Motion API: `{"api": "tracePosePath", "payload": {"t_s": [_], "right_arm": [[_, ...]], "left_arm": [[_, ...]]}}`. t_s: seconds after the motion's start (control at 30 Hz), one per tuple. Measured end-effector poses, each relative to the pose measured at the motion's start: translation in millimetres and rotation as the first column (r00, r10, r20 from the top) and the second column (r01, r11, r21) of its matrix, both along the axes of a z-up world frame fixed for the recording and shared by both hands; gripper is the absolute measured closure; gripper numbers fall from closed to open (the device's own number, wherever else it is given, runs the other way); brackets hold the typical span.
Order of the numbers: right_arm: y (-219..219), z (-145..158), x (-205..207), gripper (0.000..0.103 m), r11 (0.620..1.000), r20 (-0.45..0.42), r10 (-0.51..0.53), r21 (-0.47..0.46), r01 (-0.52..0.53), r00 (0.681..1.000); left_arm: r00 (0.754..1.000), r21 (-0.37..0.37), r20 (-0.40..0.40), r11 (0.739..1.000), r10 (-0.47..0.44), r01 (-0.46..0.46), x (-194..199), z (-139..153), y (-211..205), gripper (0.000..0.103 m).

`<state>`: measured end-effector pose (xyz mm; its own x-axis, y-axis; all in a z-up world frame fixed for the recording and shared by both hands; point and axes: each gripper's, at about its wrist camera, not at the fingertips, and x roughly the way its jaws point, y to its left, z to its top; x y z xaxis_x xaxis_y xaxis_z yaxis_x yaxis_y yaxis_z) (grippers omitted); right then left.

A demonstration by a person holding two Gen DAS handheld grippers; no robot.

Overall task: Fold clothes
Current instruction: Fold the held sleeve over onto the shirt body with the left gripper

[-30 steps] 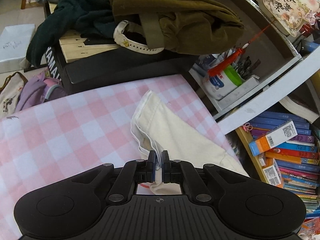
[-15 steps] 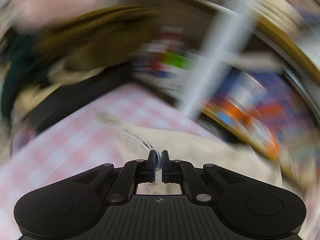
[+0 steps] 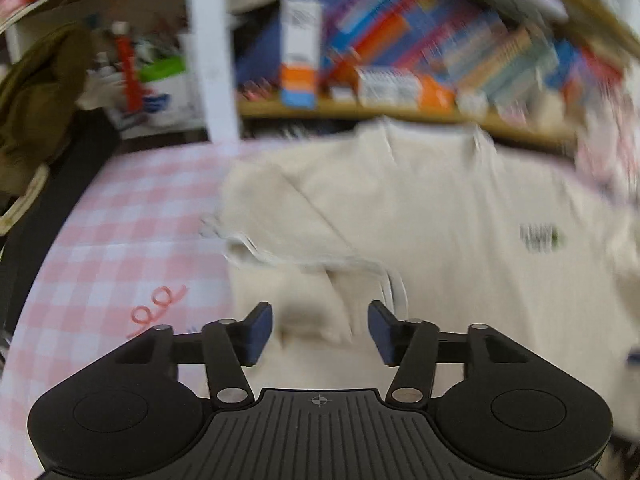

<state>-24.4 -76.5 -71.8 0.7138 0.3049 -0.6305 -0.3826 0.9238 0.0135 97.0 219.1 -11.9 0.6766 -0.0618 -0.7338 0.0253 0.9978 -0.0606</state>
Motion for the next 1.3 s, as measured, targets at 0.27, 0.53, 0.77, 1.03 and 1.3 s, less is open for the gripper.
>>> {"api": "tracePosePath", "payload": {"t_s": [0.27, 0.53, 0.77, 1.03, 1.3], "right_arm": [[2.0, -0.3, -0.1, 0.0, 1.0, 0.004, -0.019, -0.002, 0.019, 1.0], [3.3, -0.1, -0.3, 0.0, 1.0, 0.004, -0.026, -0.003, 0.026, 1.0], [3.3, -0.3, -1.9, 0.0, 0.999, 0.005, -0.033, -0.002, 0.033, 0.999], [4.5, -0.5, -1.9, 0.0, 0.999, 0.006, -0.04, -0.004, 0.041, 0.999], [4.4, -0.3, -2.6, 0.0, 0.999, 0.007, -0.054, -0.005, 0.054, 0.999]], "left_arm": [[0.975, -0.171, -0.026, 0.96, 0.222, -0.223, 53.7, -5.1, 39.5, 0.093], [0.995, -0.241, 0.079, 0.967, -0.066, 0.083, 116.6, 31.1, -33.6, 0.081], [0.991, -0.132, 0.109, 0.987, -0.079, 0.093, 81.5, 30.0, -8.3, 0.044], [0.993, -0.069, 0.027, 0.991, -0.112, 0.113, 46.4, 0.5, 7.0, 0.041], [0.999, -0.114, 0.052, 0.993, 0.011, -0.005, 51.8, 11.2, 48.5, 0.043]]}}
